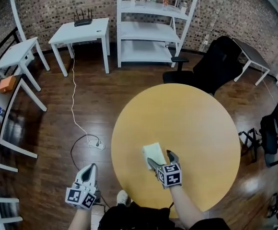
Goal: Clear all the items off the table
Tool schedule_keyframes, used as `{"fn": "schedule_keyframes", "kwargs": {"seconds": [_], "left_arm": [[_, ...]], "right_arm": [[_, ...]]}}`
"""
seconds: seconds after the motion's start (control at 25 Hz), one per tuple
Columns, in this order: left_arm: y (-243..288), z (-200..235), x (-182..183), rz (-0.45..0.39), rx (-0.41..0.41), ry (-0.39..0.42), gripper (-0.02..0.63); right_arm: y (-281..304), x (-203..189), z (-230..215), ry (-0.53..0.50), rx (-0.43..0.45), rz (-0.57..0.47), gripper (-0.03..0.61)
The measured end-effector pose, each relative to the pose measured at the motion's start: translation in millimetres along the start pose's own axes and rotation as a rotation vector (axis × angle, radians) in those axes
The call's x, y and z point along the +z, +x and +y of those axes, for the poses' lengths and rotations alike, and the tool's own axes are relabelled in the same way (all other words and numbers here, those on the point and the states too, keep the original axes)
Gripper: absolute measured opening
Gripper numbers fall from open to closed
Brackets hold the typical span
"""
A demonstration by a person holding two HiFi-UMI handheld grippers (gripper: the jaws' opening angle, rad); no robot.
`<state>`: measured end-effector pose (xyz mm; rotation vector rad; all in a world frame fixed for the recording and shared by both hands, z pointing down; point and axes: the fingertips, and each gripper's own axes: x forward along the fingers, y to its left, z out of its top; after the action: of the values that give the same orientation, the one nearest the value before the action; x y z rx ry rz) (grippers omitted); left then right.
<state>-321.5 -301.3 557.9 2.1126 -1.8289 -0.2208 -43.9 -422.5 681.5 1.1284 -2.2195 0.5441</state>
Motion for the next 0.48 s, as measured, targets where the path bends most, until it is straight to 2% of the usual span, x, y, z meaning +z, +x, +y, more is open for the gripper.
{"fn": "schedule_keyframes", "kwargs": {"seconds": [0.04, 0.08, 0.12, 0.28, 0.48], "left_arm": [[-2.3, 3.8, -4.8, 0.006, 0.015, -0.018, -0.009], [-5.0, 7.6, -10.1, 0.011, 0.033, -0.041, -0.009], [-8.1, 10.8, -15.7, 0.014, 0.051, -0.064, -0.009], [-20.0, 17.3, -36.9, 0.04, 0.113, -0.116, -0.009], [-27.4, 27.1, -49.5, 0.066, 0.146, -0.118, -0.009]], "right_arm": [[8.5, -2.6, 0.7, 0.003, -0.001, 0.018, 0.488], [16.4, -4.7, 0.1, -0.002, -0.012, 0.032, 0.551], [23.5, -6.7, -1.6, -0.012, -0.028, 0.042, 0.565], [46.0, -18.9, -6.9, -0.026, -0.049, 0.099, 0.563], [68.8, -55.3, -5.3, -0.037, -0.051, 0.238, 0.563]]}}
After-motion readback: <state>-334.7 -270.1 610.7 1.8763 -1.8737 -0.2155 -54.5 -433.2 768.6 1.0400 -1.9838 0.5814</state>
